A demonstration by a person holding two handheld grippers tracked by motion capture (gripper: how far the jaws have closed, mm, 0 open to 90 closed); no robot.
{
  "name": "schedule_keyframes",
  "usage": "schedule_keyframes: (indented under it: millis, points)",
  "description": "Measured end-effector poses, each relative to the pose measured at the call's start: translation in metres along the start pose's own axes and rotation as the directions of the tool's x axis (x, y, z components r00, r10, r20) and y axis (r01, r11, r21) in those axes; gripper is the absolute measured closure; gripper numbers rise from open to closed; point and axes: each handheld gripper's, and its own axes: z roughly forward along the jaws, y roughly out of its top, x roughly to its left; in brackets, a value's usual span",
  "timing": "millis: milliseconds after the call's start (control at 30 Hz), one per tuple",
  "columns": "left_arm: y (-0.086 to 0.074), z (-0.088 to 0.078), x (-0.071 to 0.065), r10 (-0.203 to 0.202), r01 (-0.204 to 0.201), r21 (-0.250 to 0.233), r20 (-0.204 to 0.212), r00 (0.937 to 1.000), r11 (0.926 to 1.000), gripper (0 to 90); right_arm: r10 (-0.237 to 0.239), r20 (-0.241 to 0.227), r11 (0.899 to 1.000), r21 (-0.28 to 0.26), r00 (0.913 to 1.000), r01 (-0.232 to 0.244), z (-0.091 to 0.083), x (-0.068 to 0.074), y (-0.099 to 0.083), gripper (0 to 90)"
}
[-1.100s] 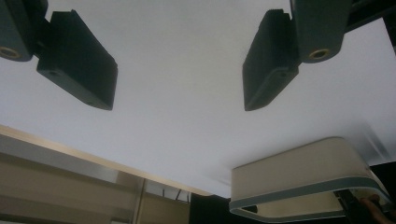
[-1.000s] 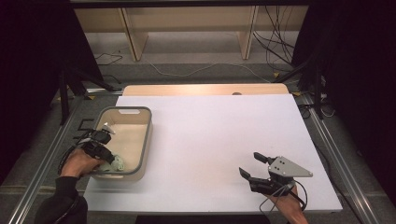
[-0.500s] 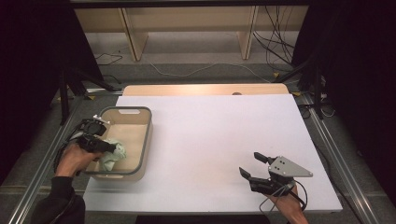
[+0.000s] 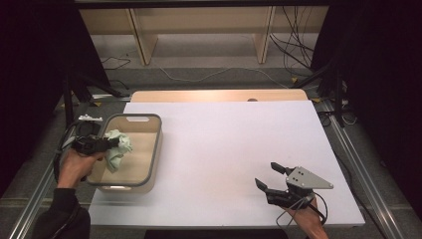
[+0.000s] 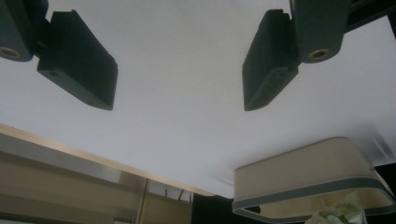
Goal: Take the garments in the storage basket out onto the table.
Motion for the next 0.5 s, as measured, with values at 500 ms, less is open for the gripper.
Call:
schedule_keyframes:
  millis: [500]
  points:
    - [0.005, -0.012, -0.001, -0.066, 0.076, -0.167, 0.061, 0.9959, 0.9830, 75.1, 0.001, -0.001, 1.000, -0.003, 1.0000, -0.001, 0.000, 0.000, 0.000, 27.4]
